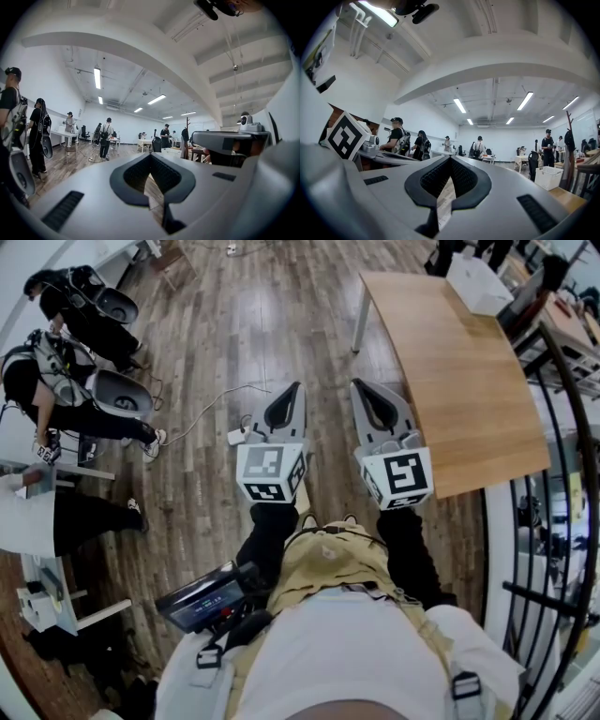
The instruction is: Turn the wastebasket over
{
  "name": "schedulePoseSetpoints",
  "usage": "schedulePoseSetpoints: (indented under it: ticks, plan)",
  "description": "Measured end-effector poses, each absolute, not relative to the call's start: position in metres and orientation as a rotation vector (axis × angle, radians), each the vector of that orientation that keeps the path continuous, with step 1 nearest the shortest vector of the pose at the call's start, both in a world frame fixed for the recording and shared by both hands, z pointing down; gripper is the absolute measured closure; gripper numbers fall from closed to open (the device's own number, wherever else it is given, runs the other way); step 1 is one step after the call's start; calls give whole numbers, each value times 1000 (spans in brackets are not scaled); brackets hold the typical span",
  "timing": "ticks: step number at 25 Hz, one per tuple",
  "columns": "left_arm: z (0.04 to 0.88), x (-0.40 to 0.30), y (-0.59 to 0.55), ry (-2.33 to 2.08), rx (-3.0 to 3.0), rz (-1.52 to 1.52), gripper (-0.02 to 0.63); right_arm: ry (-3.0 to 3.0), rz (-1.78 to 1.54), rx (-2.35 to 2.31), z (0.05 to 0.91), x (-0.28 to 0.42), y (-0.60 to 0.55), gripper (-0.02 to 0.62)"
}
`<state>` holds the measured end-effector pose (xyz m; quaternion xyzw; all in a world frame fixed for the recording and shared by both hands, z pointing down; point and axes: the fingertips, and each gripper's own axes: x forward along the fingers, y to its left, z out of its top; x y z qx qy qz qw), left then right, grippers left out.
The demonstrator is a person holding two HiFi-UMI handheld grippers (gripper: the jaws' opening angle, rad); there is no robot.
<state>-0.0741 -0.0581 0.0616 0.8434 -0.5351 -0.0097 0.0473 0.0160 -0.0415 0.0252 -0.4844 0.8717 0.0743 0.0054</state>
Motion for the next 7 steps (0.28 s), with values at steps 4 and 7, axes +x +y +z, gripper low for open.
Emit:
schedulePoseSetpoints:
  ticks: [4,7]
  plan:
    - [62,-77,-57,-1630,2565,-29,606,2733,235,-1516,26,14,-40,575]
    - [64,-76,-56,-1629,2564,-25,605,2733,239,-1519,28,15,-39,575]
